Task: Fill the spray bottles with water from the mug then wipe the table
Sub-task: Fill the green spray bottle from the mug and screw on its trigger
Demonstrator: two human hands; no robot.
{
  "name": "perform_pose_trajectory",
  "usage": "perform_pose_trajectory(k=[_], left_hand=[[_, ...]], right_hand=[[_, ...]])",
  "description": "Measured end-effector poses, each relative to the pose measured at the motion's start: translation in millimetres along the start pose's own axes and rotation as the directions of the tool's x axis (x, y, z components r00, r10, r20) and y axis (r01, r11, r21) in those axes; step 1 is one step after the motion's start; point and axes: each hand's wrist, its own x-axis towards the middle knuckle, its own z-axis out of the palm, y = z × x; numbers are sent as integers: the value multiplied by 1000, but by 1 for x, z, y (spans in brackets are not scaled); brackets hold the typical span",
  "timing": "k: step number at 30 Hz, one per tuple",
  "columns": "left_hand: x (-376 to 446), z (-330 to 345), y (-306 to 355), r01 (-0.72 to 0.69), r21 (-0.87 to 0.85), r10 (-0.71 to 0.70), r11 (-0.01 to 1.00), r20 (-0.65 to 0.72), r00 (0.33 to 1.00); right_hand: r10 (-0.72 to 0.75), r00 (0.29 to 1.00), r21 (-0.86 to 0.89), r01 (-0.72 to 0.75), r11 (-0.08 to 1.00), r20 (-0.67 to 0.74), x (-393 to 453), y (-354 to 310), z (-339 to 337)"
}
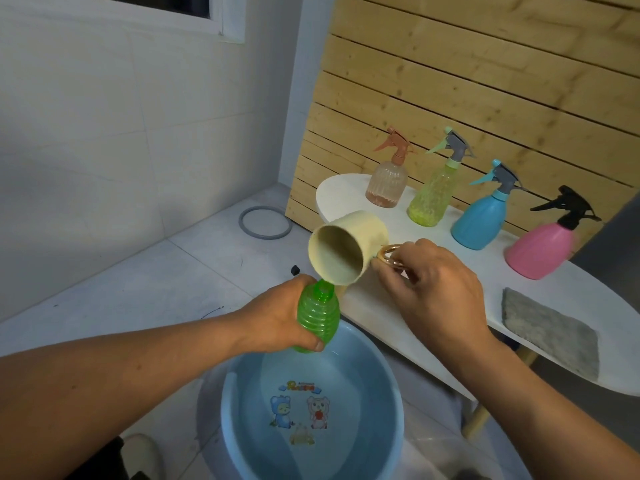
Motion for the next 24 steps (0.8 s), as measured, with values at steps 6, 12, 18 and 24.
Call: perform_pose_trajectory(k=[6, 12, 18, 24], left_hand=[[1, -1, 4, 2, -11, -2, 1000, -61, 998], [2, 1, 5, 3, -41, -7, 999, -90, 996], [1, 7, 8, 37, -109, -52, 993, -144, 988], [5, 15, 10, 69, -155, -101, 985, -203, 974]], right_hand=[[409, 874, 463, -486, 742, 262, 21, 23, 25], [503, 654, 484, -757, 440, 566, 8, 60, 94], [441, 500, 254, -825, 505, 746, -52, 93, 183], [418, 450, -58, -623, 780, 789, -110, 115, 252]])
